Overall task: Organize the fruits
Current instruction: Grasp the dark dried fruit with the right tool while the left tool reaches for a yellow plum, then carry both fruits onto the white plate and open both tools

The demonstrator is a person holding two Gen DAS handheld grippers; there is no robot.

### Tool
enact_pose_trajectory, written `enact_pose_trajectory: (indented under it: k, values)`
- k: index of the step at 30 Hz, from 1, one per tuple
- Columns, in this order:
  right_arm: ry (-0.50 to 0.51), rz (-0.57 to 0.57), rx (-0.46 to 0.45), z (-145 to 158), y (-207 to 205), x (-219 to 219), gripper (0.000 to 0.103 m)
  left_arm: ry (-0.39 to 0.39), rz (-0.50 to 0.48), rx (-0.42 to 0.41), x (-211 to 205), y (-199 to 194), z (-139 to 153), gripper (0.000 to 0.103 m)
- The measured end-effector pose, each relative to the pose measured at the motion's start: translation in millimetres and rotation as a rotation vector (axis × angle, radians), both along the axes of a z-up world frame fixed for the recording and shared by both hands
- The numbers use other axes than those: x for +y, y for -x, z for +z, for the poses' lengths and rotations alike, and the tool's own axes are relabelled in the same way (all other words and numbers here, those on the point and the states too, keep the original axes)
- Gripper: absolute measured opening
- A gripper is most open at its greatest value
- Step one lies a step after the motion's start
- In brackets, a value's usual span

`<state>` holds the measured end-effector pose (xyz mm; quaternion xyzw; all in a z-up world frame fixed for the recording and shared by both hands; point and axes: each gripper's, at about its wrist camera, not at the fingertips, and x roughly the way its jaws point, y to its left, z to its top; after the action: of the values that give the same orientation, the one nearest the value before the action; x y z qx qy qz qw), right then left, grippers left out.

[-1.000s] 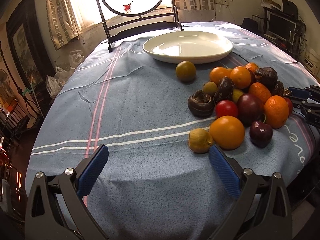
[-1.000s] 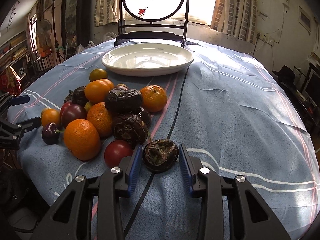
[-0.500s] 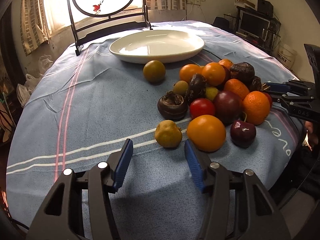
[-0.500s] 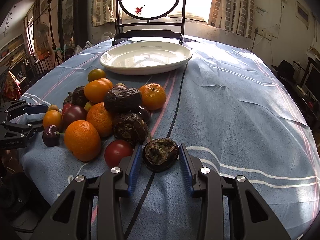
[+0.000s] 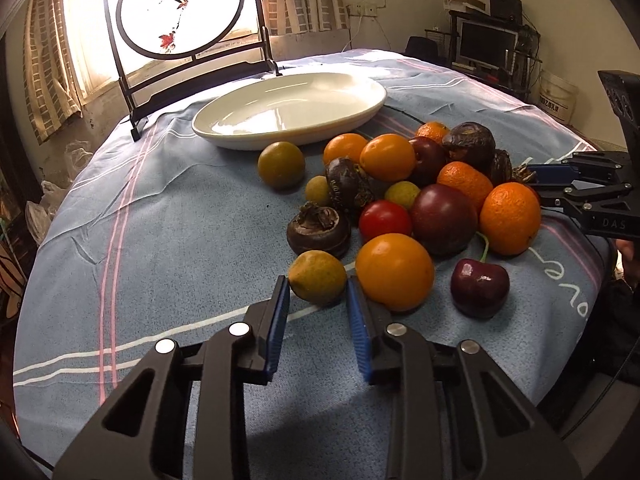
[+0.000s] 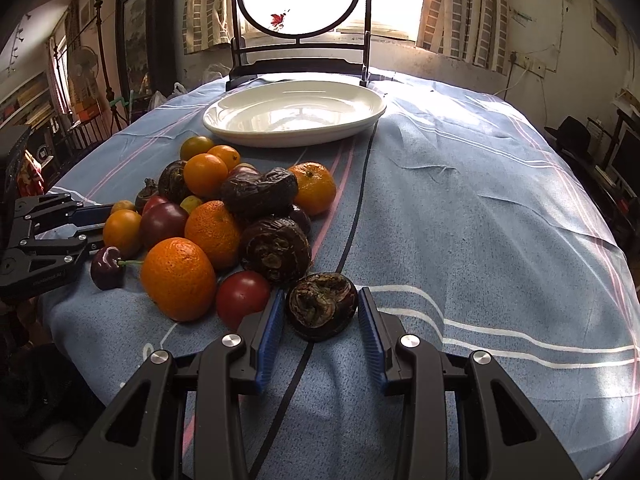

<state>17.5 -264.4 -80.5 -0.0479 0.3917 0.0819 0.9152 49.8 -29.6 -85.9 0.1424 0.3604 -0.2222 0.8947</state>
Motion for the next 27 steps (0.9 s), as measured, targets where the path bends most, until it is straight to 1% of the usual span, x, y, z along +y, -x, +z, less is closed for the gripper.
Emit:
enact_pose_trajectory:
  k: [3, 6, 10, 12, 18, 21, 23, 25, 27]
  values:
    - [-0.020, 0.000, -0.009, 2, 2, -2, 0.038, 0.035, 0.011, -0.015, 5, 5, 4, 0.027]
    - [-0.032, 0.007, -0.018, 3, 5, -3, 0.037, 0.075, 0.013, -0.041, 11, 14, 15, 0.027]
    - [-0.041, 0.013, -0.042, 9, 10, -6, 0.037, 0.094, 0.021, -0.078, 16, 26, 26, 0.027]
    - [-0.047, 0.013, -0.054, 13, 13, -8, 0.037, 0.105, 0.026, -0.084, 19, 27, 30, 0.027]
    - [-0.074, 0.007, -0.086, 33, 7, -17, 0.037, 0.143, 0.044, -0.099, 23, 23, 45, 0.027]
    - [-0.087, 0.020, -0.111, 55, -7, -19, 0.037, 0.154, 0.046, -0.095, 21, 10, 56, 0.027]
    - [-0.097, 0.032, -0.131, 74, -23, -19, 0.037, 0.161, 0.044, -0.083, 17, -7, 65, 0.027]
    - [-0.119, 0.045, -0.132, 90, -47, -18, 0.038, 0.159, 0.039, -0.071, 10, -30, 74, 0.027]
    - [-0.142, 0.068, -0.111, 101, -77, -13, 0.038, 0.155, 0.044, -0.041, 1, -60, 78, 0.028]
